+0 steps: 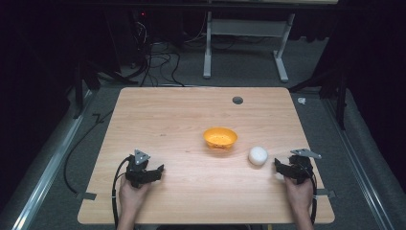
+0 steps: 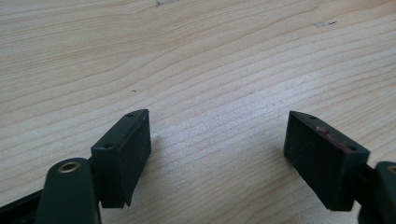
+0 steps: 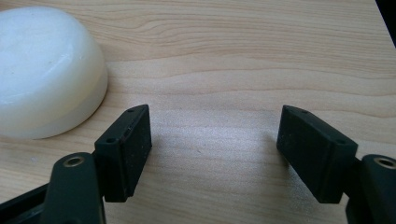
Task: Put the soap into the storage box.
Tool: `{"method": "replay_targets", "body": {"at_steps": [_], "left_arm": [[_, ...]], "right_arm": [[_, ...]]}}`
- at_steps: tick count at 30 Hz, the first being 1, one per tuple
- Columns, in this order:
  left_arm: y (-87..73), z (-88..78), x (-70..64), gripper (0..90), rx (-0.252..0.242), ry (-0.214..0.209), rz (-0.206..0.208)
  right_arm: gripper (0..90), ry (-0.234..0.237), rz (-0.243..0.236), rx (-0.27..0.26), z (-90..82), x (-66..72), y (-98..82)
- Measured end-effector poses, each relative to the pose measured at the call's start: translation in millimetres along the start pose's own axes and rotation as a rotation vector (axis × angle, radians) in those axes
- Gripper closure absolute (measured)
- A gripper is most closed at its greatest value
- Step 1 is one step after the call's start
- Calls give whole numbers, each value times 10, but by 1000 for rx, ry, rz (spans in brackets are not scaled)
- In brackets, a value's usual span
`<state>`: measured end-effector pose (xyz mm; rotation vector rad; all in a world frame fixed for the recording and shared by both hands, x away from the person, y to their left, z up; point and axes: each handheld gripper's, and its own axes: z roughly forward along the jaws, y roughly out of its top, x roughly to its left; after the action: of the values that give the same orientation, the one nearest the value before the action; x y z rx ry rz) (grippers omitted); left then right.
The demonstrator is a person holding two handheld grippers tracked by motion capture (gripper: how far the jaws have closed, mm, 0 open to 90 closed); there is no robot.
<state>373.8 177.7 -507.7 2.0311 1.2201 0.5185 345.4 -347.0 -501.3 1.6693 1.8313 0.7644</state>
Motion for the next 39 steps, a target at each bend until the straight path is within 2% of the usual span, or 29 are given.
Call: {"method": "replay_targets", "body": {"at_steps": [14, 16, 20, 29, 31, 35, 39], "left_arm": [[-2, -5, -5, 236, 3, 4, -2], [-3, -6, -6, 236, 3, 5, -3], [-3, -7, -8, 236, 3, 6, -3], [-3, -7, -8, 235, 3, 7, -3], [-3, -7, -8, 235, 3, 7, -4], [-3, -7, -8, 235, 3, 7, -3], [-3, -7, -8, 235, 3, 7, -3]], "right_arm": [[262, 21, -18, 4, 2, 19, 4], [214, 34, -33, 10, 10, 22, 9], [212, 56, -50, 10, 15, 15, 12], [236, 50, -55, 13, 2, 10, 10], [245, 48, -53, -3, -33, 2, 5], [239, 71, -44, -38, -130, -2, -10], [226, 88, -61, -49, -200, 35, -44]]}}
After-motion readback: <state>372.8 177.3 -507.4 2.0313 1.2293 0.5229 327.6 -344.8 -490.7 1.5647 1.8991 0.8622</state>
